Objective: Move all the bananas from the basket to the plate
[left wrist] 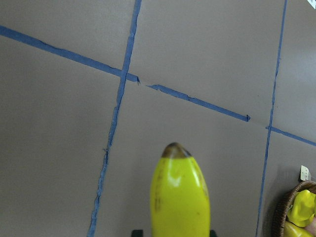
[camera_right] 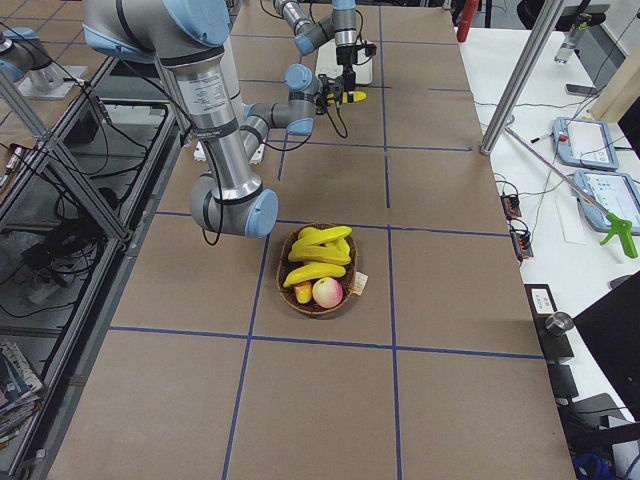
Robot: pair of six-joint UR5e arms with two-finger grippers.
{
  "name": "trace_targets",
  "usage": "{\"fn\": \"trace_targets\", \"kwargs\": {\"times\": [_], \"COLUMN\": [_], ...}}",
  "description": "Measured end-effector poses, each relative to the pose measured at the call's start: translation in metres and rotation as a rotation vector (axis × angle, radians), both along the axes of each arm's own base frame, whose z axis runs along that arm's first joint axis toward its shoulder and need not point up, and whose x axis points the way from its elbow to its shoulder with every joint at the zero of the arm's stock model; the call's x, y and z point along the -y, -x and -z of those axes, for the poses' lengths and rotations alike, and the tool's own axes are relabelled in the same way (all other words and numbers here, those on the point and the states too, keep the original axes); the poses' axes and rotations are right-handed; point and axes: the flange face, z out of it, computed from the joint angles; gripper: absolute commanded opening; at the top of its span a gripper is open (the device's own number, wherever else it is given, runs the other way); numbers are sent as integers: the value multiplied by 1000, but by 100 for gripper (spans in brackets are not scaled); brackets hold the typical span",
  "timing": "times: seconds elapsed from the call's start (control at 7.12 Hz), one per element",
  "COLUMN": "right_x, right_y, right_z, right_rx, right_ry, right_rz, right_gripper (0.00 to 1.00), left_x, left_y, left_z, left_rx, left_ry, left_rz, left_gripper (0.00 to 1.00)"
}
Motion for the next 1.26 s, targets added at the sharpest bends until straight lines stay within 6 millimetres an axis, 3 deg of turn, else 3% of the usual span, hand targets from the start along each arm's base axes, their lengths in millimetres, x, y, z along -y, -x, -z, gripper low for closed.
{"fn": "trace_targets", "kwargs": {"times": [0.14, 0.28, 1.26], "right_x": [0, 0, 5], "right_y": [0, 0, -12], "right_z": [0, 1, 6], "right_rx": [0, 2, 1], "right_ry": [0, -1, -3], "right_rz": [0, 0, 3], "right_gripper": [25, 99, 100], "left_x": [0, 0, 6], "left_y": [1, 2, 11], "left_z": [0, 0, -9], "left_rx": [1, 0, 41], "left_ry": [1, 0, 29], "left_rz": [1, 1, 17], "left_gripper": [0, 0, 0]}}
